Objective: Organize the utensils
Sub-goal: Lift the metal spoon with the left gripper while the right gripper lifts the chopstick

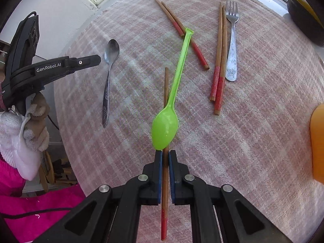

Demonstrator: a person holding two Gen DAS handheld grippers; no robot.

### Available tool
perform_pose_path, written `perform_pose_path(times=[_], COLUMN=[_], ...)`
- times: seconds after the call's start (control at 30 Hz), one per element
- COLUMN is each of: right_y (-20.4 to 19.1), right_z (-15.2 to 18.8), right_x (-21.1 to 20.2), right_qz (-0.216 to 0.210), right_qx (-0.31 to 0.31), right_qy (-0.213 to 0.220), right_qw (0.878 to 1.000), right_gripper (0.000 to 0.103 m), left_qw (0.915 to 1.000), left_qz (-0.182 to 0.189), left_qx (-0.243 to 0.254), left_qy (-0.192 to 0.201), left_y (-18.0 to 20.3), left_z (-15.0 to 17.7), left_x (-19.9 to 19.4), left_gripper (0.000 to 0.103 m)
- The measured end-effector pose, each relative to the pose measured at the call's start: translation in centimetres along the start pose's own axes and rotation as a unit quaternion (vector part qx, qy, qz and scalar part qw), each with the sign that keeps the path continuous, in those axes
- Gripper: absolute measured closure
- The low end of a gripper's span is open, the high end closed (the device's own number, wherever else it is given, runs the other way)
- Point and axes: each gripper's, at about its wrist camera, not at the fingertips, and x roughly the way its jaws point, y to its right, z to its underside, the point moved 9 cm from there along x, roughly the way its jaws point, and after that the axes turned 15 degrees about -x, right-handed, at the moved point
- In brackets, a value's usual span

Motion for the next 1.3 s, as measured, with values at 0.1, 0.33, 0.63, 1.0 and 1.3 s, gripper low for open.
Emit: perform_pose_path(times=[0.1, 0.33, 0.63, 1.0, 1.3], right_y=[0.4, 1.0, 0.6, 1.1, 1.7], right_z=[1.5, 4.0, 3.6, 2.4, 2.8], right_x=[-0.3, -1.8, -2.5, -3.4, -4.2], right_qz=[0.012, 0.020, 0.027, 0.036, 0.044], right_qx=[0.014, 0.032, 0.034, 0.042, 0.058], right_qy=[-0.001, 0.011, 0.025, 0.047, 0.060], right_qw=[1.000, 0.999, 0.999, 0.997, 0.996], right_gripper=[0.099, 0.099, 0.099, 0.099, 0.099], left_qw=[1.0000, 0.9974, 0.9980, 0.9921, 0.9990], left_qz=[-0.003, -0.006, -0.025, -0.092, -0.036], left_qx=[0.001, -0.027, -0.019, 0.080, 0.026], left_qy=[-0.006, -0.067, -0.056, 0.026, -0.009], left_y=[-0.1, -1.3, -1.1, 0.8, -0.1], left_z=[-0.2, 0.0, -0.4, -0.5, -1.6], left_x=[0.6, 2.0, 2.4, 3.4, 3.3], left_gripper=[0.103, 0.085, 0.067, 0.090, 0.100])
